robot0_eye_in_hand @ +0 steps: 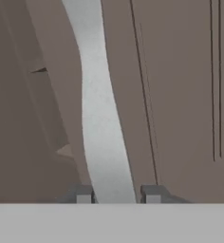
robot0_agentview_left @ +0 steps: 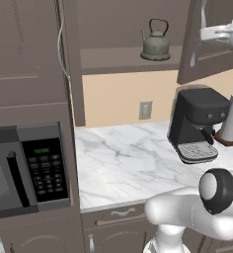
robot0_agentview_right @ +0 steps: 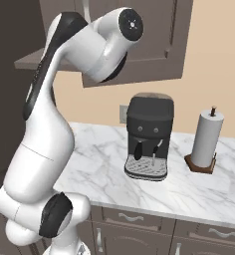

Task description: Open the cabinet, pick the kettle from the cabinet, and place it in the sink.

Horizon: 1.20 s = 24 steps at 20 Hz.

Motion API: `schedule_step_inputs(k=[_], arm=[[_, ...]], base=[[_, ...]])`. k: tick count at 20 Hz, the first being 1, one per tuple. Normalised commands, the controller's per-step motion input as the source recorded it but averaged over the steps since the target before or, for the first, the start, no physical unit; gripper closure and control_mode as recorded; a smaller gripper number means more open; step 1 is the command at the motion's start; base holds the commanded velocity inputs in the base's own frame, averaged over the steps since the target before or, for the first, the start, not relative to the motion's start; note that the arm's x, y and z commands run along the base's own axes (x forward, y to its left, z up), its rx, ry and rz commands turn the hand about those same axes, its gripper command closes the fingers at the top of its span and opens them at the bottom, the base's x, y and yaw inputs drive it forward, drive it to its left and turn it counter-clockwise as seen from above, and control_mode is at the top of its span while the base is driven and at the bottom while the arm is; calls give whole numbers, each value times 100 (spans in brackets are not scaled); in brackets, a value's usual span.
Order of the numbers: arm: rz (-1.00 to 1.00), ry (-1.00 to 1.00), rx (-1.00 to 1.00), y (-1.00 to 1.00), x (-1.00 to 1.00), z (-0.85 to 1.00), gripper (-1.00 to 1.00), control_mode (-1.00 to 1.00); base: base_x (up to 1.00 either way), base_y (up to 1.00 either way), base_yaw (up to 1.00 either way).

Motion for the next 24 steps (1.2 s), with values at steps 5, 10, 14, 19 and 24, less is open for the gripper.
schedule_step_inputs(k=[5, 10, 14, 19, 24], arm=[[17, -3, -4, -32, -74, 9, 100, -100], [16, -1, -7, -33, -69, 11, 100, -100], [15, -1, -6, -31, -67, 8, 100, -100], [8, 1, -8, -9, -51, -5, 100, -100], [0, 0, -4, 6, -30, -5, -100, -100]], base=[[0, 0, 0], [0, 0, 0], [0, 0, 0], [0, 0, 0], [0, 0, 0]])
